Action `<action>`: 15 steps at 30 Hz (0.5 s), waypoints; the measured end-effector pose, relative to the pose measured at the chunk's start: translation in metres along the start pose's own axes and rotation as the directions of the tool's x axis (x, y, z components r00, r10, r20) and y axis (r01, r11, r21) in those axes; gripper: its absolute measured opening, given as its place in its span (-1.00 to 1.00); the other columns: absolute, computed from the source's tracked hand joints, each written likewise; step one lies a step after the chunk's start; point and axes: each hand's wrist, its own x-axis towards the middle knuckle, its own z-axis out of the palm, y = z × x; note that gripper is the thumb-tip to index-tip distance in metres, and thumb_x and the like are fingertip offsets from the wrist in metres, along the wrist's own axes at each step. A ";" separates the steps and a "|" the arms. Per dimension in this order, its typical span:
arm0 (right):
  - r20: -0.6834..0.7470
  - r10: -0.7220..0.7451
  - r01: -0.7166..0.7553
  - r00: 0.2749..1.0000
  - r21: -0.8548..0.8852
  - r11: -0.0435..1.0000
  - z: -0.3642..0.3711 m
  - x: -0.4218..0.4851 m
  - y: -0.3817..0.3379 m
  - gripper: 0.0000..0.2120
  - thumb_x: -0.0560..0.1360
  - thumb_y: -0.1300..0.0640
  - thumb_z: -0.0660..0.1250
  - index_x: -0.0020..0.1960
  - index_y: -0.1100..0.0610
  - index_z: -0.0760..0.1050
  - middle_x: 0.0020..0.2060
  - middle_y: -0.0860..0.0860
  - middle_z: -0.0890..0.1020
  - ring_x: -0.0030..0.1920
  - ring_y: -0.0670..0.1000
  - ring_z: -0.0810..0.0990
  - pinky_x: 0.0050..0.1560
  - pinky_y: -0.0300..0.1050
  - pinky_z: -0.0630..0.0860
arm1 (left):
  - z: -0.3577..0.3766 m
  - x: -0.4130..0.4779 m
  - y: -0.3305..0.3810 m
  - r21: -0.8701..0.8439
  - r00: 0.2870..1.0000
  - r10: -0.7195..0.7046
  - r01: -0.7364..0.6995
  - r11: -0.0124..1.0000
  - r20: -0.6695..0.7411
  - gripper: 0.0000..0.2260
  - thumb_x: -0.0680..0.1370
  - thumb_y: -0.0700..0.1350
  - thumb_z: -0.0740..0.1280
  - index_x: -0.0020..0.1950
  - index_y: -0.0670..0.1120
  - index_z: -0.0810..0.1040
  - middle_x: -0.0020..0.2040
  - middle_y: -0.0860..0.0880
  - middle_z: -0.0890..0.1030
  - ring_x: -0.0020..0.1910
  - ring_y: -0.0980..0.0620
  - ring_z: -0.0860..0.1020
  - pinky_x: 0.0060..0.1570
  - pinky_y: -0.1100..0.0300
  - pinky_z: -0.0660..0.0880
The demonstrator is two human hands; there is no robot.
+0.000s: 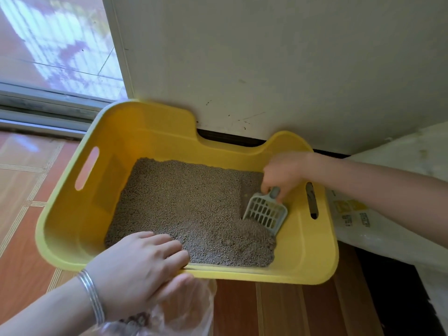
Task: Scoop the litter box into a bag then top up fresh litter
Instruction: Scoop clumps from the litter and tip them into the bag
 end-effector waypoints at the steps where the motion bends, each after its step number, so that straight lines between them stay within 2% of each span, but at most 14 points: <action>1: 0.001 -0.025 0.025 1.000 -0.004 1.000 0.003 0.002 -0.005 -0.71 0.49 -0.09 0.29 0.12 0.04 0.53 -0.31 -0.11 0.46 -0.31 -0.08 0.42 -0.45 -0.31 0.23 | 0.000 0.000 0.000 -0.004 1.000 0.002 -0.002 1.000 0.001 -0.66 0.61 0.15 0.02 -0.24 0.04 0.43 -0.32 0.12 0.45 -0.36 0.06 0.46 -0.40 0.24 0.46; 8: 0.007 -0.085 0.083 0.996 0.112 0.990 0.020 0.009 -0.021 -0.64 0.46 -0.17 0.30 0.08 0.08 0.54 -0.21 -0.02 0.64 -0.31 -0.07 0.47 -0.47 -0.33 0.17 | 0.001 -0.001 0.001 -0.002 1.000 0.006 -0.006 1.000 0.006 -0.67 0.61 0.15 0.02 -0.23 0.04 0.41 -0.32 0.12 0.44 -0.35 0.06 0.46 -0.36 0.23 0.46; 11: 0.023 -0.069 0.064 0.997 0.160 0.985 0.018 0.011 -0.023 -0.61 0.44 -0.19 0.31 0.09 0.07 0.55 -0.23 -0.08 0.60 -0.28 -0.07 0.49 -0.45 -0.33 0.19 | 0.000 -0.001 0.001 0.010 1.000 0.005 -0.005 1.000 0.010 -0.67 0.60 0.15 0.03 -0.24 0.05 0.41 -0.32 0.13 0.44 -0.35 0.07 0.46 -0.36 0.23 0.46; 15: 0.016 -0.060 0.056 0.998 0.208 0.977 0.020 0.013 -0.021 -0.62 0.42 -0.19 0.33 0.04 0.09 0.57 -0.29 -0.03 0.59 -0.34 -0.07 0.46 -0.44 -0.29 0.23 | -0.002 0.000 0.001 0.024 1.000 0.003 -0.003 1.000 0.015 -0.68 0.59 0.15 0.04 -0.25 0.05 0.41 -0.33 0.12 0.44 -0.36 0.07 0.45 -0.39 0.25 0.44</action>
